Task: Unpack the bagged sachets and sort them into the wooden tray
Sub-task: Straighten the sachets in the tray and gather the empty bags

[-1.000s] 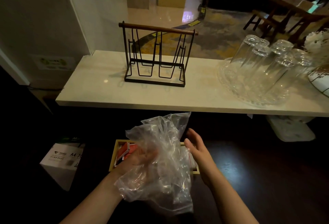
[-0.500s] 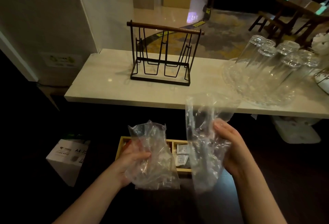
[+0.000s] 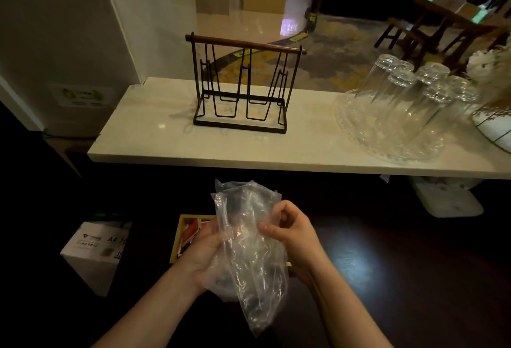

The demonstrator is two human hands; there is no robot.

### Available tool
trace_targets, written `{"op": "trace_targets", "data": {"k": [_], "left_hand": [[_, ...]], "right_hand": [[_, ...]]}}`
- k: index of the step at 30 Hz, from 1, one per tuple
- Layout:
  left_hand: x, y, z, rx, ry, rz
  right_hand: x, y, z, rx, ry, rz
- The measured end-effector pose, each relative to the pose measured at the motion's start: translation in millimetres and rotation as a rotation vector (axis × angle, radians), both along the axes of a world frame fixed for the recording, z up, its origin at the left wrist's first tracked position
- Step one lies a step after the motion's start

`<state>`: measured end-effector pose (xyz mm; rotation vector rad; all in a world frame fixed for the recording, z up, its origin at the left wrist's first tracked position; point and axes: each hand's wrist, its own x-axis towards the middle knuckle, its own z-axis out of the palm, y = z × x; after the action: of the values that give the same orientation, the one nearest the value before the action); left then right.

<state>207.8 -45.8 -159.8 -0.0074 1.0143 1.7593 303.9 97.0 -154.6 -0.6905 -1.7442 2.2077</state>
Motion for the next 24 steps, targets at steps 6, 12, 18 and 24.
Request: {"op": "trace_targets", "data": {"k": [6,12,18,24], "left_hand": [[-3.2,-0.3,5.1,0.037,-0.037,-0.126],[-3.1,4.5,14.7,-0.085,0.101,-0.113],[-1.6,3.5,12.2,-0.283,0.504,-0.206],[-14.1,-0.3,-1.4,-0.247,0.461,-0.021]], "right_hand": [[-0.4,5.7,-7.2,-0.008,-0.170,0.005],[-0.5,2.5,-9.7,-0.114,-0.220,0.077],[-4.5,3.7,-6.7,0.103,-0.226,-0.144],[1.9,15.2,2.3,-0.001,-0.026,0.138]]}}
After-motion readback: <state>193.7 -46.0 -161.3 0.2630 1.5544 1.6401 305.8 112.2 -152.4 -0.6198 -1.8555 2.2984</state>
